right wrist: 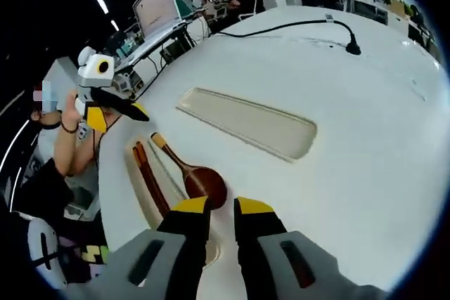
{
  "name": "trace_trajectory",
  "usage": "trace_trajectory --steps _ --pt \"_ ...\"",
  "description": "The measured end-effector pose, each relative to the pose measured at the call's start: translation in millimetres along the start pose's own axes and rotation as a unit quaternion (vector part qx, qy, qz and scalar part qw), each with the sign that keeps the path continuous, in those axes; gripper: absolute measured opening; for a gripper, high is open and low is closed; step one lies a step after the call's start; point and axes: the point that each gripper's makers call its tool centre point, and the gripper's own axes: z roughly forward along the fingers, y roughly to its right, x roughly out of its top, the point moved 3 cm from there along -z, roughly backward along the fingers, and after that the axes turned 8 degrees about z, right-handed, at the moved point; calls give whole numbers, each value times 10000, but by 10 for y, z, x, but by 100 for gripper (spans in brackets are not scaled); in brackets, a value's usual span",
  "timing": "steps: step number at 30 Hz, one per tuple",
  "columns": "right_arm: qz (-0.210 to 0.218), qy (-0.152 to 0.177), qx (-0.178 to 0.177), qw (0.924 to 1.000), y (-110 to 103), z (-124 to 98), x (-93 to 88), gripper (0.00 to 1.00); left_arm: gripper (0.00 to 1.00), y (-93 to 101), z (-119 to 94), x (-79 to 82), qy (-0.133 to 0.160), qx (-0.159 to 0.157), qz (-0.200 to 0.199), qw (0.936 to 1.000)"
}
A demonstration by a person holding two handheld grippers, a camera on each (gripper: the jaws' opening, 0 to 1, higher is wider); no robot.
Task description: Arrange the utensils inside the cutlery case until each visible utensil rests in its matching compartment.
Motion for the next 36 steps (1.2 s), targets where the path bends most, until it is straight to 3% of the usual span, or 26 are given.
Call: trace_trajectory --steps 12,20,25,36 --pt "251 -188 24 9995 23 65 -7 13 59 -43 73 -41 -53 12 28 10000" --pt "191 -205 17 9996 -3 106 -18 12 59 -27 126 -91 -212 -20 33 9998" --pt "164 -268 27 9995 -91 145 -132 9 59 -42 144 -117 -305 49 45 9995" --pt "231 -278 29 9993 -62 161 -69 7 55 -83 220 -155 -330 49 7 9994"
